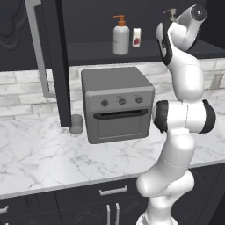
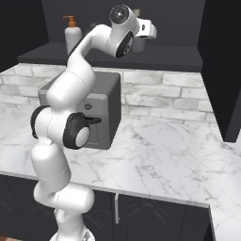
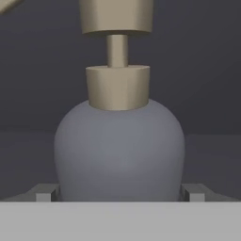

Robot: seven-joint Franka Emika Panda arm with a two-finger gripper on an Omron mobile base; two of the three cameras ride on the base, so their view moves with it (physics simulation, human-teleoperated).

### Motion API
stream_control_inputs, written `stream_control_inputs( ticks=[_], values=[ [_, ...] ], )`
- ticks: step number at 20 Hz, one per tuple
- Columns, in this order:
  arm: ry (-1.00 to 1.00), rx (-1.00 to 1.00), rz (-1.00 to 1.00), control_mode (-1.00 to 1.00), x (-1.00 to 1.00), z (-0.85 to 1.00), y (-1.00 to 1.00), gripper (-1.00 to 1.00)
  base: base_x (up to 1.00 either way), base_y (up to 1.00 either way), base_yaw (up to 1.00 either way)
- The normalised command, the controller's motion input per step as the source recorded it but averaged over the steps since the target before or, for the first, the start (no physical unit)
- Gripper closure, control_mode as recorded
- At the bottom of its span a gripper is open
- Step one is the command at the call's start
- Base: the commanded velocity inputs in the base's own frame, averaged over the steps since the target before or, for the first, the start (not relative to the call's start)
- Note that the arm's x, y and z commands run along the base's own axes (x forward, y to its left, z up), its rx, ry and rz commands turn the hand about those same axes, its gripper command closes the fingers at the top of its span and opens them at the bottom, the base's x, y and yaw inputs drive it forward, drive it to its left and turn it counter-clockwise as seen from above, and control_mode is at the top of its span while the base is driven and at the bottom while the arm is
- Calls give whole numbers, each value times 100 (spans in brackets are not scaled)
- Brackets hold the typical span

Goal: Pick the soap dispenser and soap dispenser from the cabinet and place them on the counter.

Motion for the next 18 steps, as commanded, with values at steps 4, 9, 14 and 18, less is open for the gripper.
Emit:
stream_control_inputs(
  ticks=[4,9,14,18],
  values=[
    [-9,0,1,-100,-57,0,-1,100,0,0,0],
    [-11,0,3,-100,-75,0,0,100,0,0,0],
    [-12,0,4,-100,-83,-3,-1,100,0,0,0],
    [-10,0,5,-100,-85,-8,-1,100,0,0,0]
  ],
)
